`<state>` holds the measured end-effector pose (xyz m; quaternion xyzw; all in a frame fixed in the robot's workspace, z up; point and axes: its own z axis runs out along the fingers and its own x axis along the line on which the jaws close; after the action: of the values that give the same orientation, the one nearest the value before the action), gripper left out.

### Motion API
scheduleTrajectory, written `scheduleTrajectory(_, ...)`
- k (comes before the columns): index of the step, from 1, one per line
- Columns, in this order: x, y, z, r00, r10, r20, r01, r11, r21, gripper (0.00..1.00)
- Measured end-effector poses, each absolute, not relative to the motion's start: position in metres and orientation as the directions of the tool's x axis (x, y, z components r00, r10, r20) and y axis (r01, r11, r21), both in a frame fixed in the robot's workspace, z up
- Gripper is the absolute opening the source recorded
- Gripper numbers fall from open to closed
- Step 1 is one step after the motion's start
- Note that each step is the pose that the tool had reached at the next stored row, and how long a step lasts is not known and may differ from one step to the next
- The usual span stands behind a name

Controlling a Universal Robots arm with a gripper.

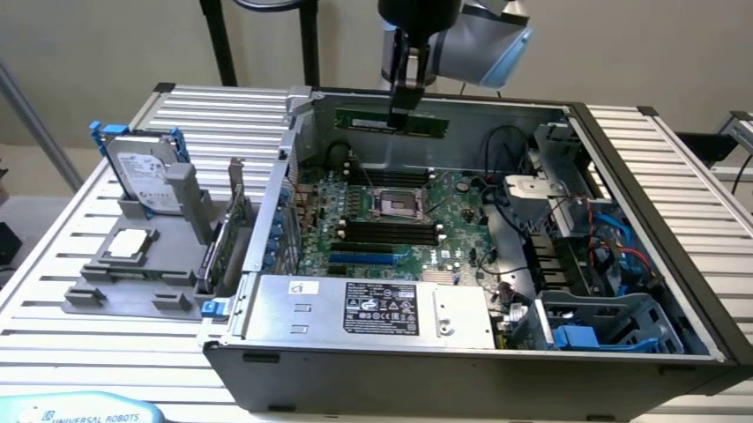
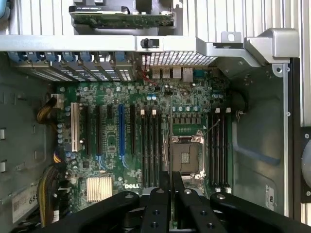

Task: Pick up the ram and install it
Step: 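Pick up the ram and move it above insertion slot, then insert the ram into the slot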

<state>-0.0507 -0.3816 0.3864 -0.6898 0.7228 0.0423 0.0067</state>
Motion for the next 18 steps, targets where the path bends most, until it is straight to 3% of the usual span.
scheduleTrajectory(6, -0.042, -0.365, 0.378, -0.048, -0.997, -0.065, -0.998, 0.045, 0.049, 0.13)
scheduleTrajectory(18, -0.035, -0.364, 0.37, -0.047, -0.997, -0.061, -0.998, 0.045, 0.036, 0.13)
